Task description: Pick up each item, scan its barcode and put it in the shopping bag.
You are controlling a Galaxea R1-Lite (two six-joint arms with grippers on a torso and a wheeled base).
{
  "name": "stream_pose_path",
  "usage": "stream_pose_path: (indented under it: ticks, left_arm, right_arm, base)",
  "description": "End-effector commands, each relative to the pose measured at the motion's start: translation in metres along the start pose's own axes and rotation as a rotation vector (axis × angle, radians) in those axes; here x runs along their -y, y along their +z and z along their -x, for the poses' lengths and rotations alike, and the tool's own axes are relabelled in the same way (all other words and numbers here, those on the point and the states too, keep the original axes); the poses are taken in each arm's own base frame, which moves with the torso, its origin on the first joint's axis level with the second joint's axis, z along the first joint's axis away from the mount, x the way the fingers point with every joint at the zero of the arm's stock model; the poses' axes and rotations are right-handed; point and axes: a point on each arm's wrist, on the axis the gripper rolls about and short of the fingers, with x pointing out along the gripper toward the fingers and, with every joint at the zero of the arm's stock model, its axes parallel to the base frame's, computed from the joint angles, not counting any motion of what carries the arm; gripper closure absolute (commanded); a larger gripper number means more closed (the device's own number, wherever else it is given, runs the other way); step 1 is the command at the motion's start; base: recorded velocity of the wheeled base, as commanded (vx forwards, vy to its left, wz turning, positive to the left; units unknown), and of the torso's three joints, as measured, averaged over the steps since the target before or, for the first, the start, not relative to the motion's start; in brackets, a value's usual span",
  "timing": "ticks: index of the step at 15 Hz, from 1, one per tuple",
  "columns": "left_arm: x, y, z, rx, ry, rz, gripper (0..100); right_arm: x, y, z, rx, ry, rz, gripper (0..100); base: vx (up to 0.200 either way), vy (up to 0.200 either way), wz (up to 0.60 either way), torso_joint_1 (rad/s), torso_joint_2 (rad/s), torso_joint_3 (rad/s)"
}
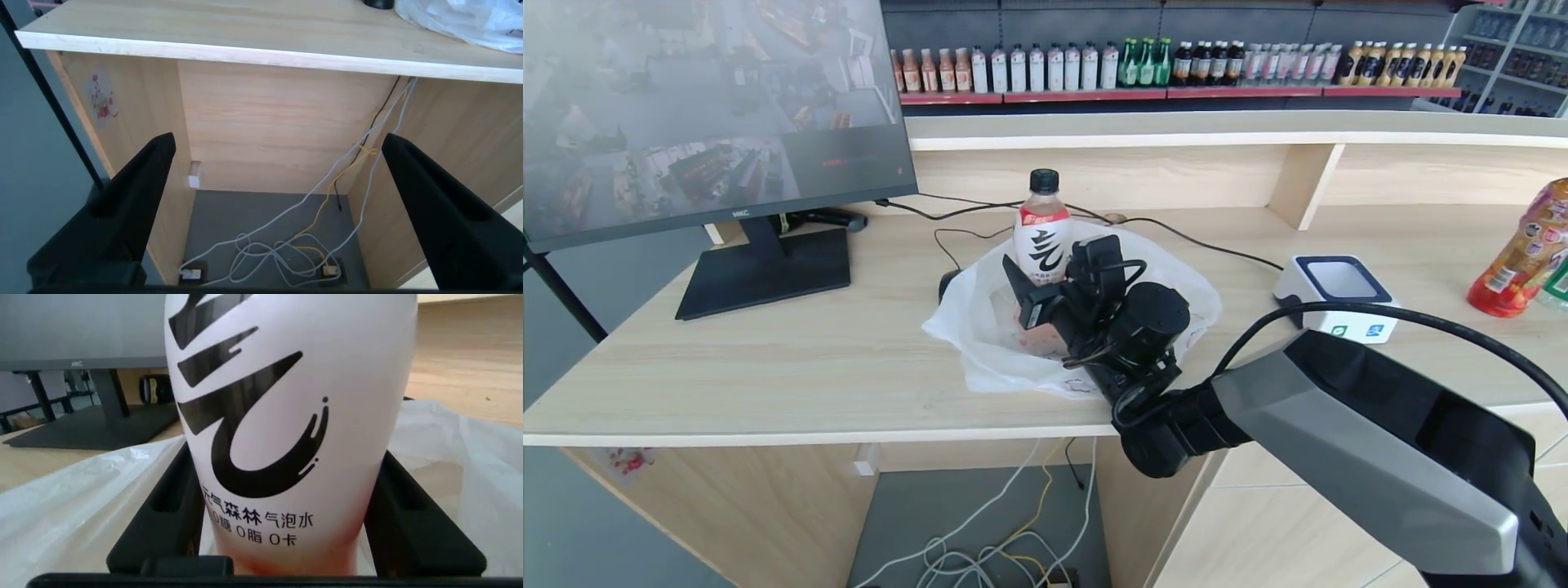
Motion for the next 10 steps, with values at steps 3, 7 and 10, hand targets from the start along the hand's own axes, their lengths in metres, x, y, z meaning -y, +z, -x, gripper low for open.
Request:
stream_pose_path:
  ticks: [3, 7, 10]
  left_arm:
    - [0.0, 0.0, 0.0, 0.0, 0.0, 0.001, 0]
    - [0.0, 0.0, 0.0, 0.0, 0.0, 0.001, 0]
    - [0.0, 0.0, 0.0, 0.0, 0.0, 0.001, 0]
  right_arm:
    - [0.002, -0.006, 0.004, -0.028, -0.002, 0.002, 100]
    - [0.004, -0.001, 0.008, -0.042, -0.003, -0.023, 100]
    - [0.008, 0.002, 0.015, -0.065, -0.008, -0.019, 100]
  base:
    - [0.0, 0.0, 0.0, 0.0, 0.0, 0.0]
    - [0.0, 0.0, 0.0, 0.0, 0.0, 0.0]
    - [0.0, 0.0, 0.0, 0.0, 0.0, 0.0]
